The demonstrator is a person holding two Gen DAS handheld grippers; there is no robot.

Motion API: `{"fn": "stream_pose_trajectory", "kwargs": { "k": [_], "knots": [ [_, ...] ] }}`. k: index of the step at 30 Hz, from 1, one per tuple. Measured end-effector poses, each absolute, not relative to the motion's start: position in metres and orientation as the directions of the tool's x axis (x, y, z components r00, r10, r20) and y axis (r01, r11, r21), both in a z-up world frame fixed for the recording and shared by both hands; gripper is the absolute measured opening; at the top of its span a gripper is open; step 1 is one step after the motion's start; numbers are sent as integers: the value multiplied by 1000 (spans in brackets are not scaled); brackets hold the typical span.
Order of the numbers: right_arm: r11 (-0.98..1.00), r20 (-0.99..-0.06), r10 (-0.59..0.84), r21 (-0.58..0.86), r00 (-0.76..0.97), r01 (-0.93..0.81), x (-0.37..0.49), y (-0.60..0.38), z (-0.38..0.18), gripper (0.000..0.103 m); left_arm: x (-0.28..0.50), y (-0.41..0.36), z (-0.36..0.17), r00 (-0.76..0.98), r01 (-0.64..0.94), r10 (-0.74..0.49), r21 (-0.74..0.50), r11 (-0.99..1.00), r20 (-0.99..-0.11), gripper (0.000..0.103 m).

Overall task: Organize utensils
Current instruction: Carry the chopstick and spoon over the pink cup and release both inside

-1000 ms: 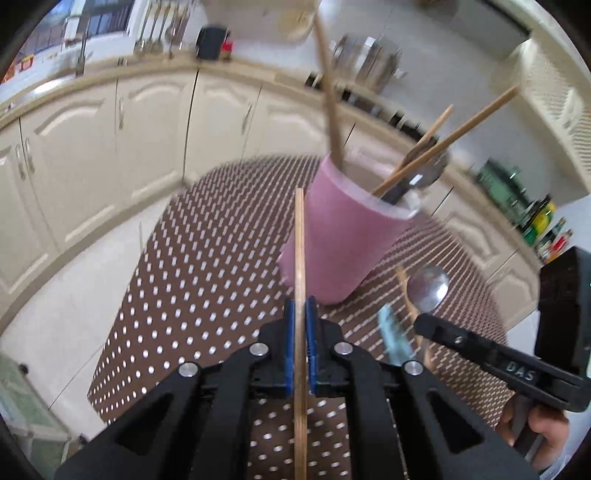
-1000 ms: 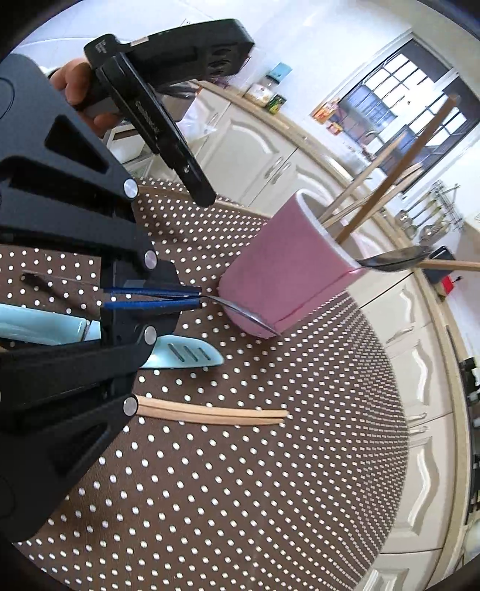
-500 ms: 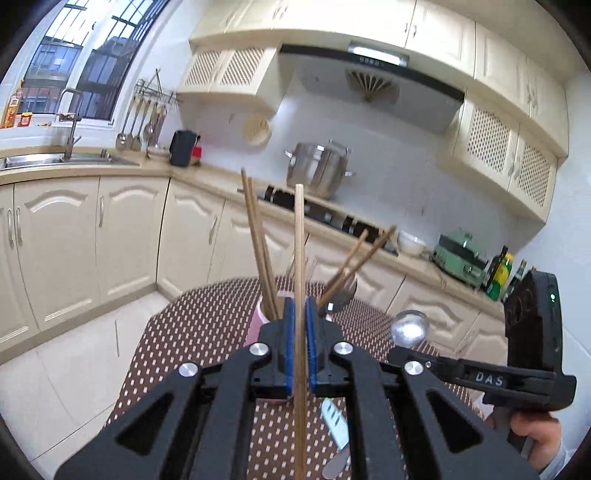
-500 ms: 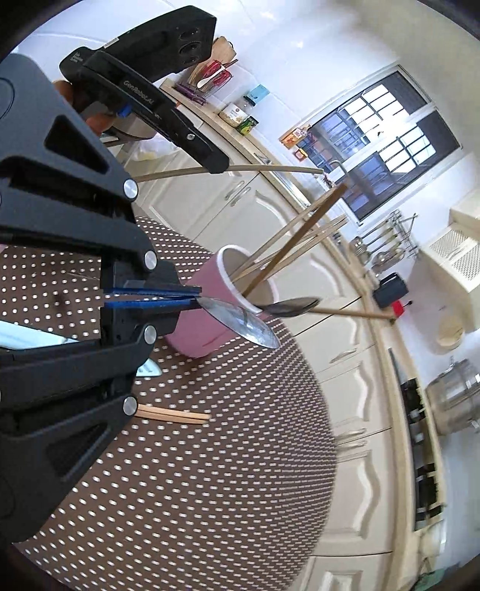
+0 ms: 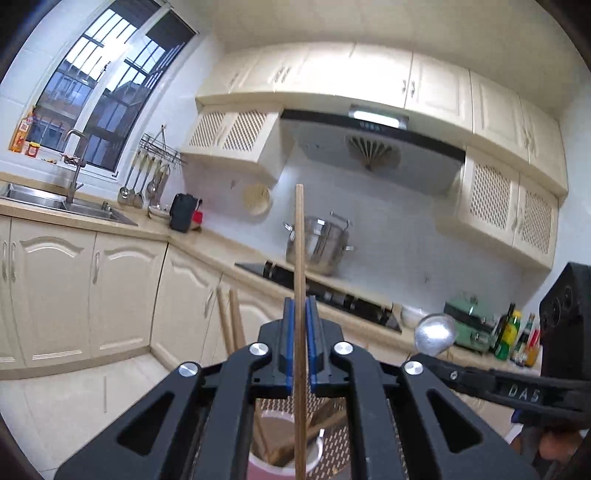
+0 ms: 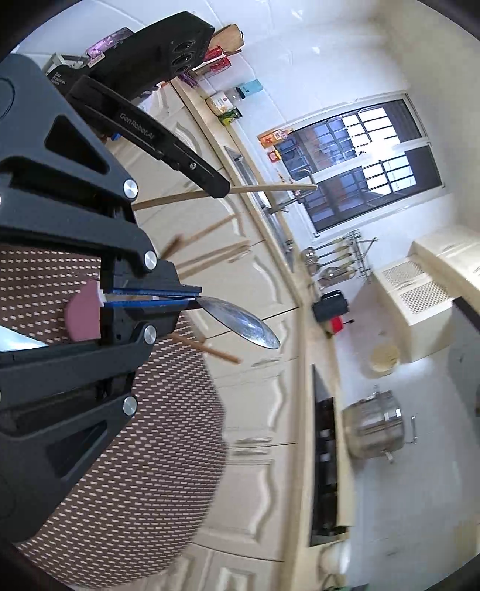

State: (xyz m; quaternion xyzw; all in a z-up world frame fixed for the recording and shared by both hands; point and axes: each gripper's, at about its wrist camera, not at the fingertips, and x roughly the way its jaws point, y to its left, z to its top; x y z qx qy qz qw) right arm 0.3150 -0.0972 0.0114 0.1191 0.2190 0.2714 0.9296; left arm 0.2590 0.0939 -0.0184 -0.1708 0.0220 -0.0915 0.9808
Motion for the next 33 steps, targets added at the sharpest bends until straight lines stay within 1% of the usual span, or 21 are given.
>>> {"fn": "stream_pose_trajectory", "kwargs": {
  "k": [5,9,15,21,33],
  "knots": [
    [839,-326,536,307,779,-449,329,-91,15,2,279,87,-14,985,173,-169,-305,937,40,6],
    [843,-326,531,300,783,-447,340,-86,12,2,292,88,-17,986,163,-150,-306,938,65,6],
    [847,-347,527,283,775,-449,347,-77,-2,2,304,87,-28,991,125,-108,-281,951,77,6],
    [849,-369,526,280,766,-448,345,-73,-16,2,305,86,-45,991,132,-128,-270,954,32,6],
    [863,-379,505,237,775,-447,327,-59,-30,2,270,92,-76,984,146,-166,-254,956,-60,6]
  ]
}}
